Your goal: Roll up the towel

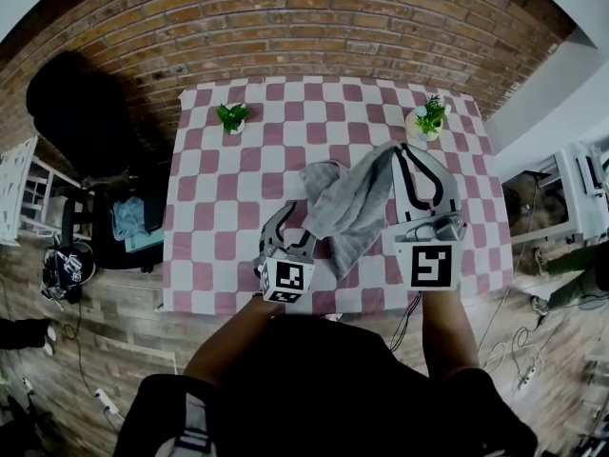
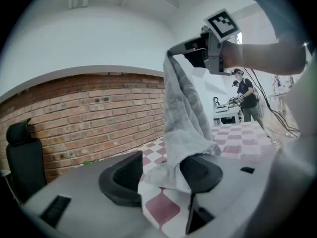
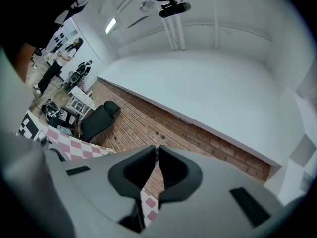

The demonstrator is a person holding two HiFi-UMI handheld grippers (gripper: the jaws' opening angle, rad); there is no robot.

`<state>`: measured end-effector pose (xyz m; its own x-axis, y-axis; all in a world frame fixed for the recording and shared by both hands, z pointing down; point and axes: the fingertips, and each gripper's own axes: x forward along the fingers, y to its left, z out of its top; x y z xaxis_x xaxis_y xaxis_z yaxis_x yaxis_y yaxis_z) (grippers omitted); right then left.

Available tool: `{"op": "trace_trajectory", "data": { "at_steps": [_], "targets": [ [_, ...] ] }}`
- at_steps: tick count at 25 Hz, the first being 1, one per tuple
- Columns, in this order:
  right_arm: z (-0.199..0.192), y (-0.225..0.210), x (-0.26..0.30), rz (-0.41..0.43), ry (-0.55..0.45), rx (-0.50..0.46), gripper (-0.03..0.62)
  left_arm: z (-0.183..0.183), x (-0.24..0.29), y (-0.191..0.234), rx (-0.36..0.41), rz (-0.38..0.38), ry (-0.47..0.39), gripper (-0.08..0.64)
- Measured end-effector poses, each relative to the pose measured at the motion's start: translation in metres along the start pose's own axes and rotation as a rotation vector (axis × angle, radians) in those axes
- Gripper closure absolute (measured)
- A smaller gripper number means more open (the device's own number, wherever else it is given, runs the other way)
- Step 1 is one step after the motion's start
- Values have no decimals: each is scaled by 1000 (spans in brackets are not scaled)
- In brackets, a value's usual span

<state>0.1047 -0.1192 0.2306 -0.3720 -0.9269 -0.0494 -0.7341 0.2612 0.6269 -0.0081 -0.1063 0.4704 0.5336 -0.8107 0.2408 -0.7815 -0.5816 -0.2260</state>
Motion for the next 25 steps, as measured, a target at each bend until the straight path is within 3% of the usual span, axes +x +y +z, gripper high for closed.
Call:
{"op": "trace_trajectory", "data": {
  "at_steps": [4, 5, 7, 8, 10, 13, 18, 25],
  "targets": [
    [-2, 1, 7, -10, -15, 42, 566, 10, -6, -24, 113, -39, -47, 328],
    [-4, 1, 8, -10, -15, 43, 566, 14, -9, -30, 138, -48, -67, 355],
    [-6, 2, 10, -3, -11, 26, 566, 22, -14, -37, 170, -59, -105, 513],
    [-8, 2, 11, 1, -4, 16, 566, 25, -16, -39, 173, -65, -117, 552],
    [-11, 2, 12, -3, -3, 22, 566, 28, -17, -39, 143, -80, -126, 552],
    [-18, 0, 12, -16, 1, 32, 566, 35, -18, -26, 28, -90, -137, 554],
    [-35, -16, 7, -68, 21, 92, 566, 64, -23, 14, -131, -51, -205, 554],
    [-49, -43, -4, -132, 6, 97, 566, 109, -23, 76, -148, 24, -274, 554]
  ]
}}
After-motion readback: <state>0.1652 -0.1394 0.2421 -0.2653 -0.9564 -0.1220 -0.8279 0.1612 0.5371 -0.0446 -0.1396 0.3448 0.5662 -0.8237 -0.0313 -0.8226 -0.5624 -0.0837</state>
